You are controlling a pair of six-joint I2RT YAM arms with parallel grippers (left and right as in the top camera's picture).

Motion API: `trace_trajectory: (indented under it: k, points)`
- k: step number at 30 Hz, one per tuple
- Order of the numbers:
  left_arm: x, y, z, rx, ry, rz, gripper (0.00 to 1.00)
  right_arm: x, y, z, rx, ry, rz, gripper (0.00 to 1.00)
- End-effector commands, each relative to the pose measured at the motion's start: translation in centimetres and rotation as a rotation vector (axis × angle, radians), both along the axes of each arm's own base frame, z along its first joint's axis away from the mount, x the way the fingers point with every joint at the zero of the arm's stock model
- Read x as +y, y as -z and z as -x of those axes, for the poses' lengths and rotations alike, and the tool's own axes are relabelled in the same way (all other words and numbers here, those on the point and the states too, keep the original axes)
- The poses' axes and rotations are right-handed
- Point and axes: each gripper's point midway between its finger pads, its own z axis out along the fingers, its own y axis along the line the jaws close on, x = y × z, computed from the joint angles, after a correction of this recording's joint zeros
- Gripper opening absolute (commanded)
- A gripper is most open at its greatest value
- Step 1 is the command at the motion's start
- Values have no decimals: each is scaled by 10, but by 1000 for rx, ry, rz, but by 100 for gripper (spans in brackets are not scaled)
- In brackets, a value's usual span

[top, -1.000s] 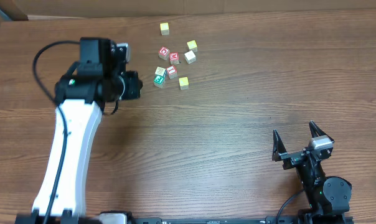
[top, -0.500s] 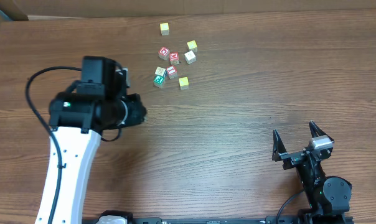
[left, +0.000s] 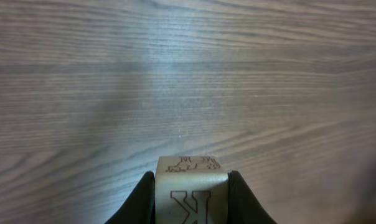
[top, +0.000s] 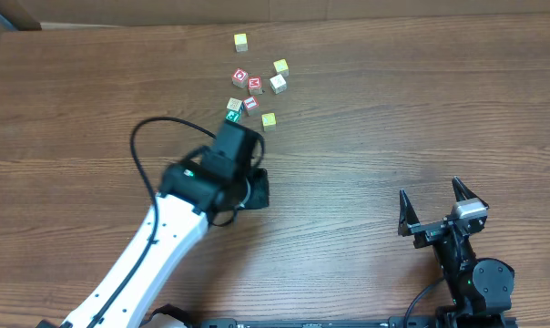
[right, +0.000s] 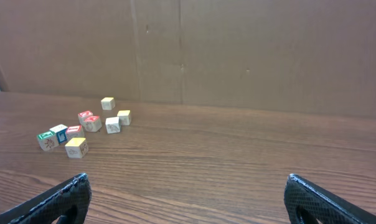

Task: Flip 5 blocks
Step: 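Carry the K block toward the table center and lower it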

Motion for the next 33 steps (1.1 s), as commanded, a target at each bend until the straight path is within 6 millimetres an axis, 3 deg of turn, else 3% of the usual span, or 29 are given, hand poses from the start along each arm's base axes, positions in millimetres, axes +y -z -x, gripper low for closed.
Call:
trace_trajectory:
  k: [1, 6, 18, 25, 30, 33]
  points:
    - [8, 26, 1, 1, -103, -79, 14, 0, 3, 0, 0, 1, 4, 100]
    - [5, 53, -2, 18, -137, -86, 14, 0, 3, 0, -1, 1, 4, 100]
    - [-11, 104, -29, 39, -154, -92, 15, 0, 3, 0, -1, 1, 4, 100]
    - [-17, 104, -41, 0, -160, -66, 13, 0, 3, 0, -1, 1, 4, 100]
    - [2, 103, -46, -43, -203, -163, 14, 0, 3, 0, -1, 1, 4, 100]
    - [4, 100, -56, -86, -219, -165, 14, 0, 3, 0, -1, 1, 4, 100]
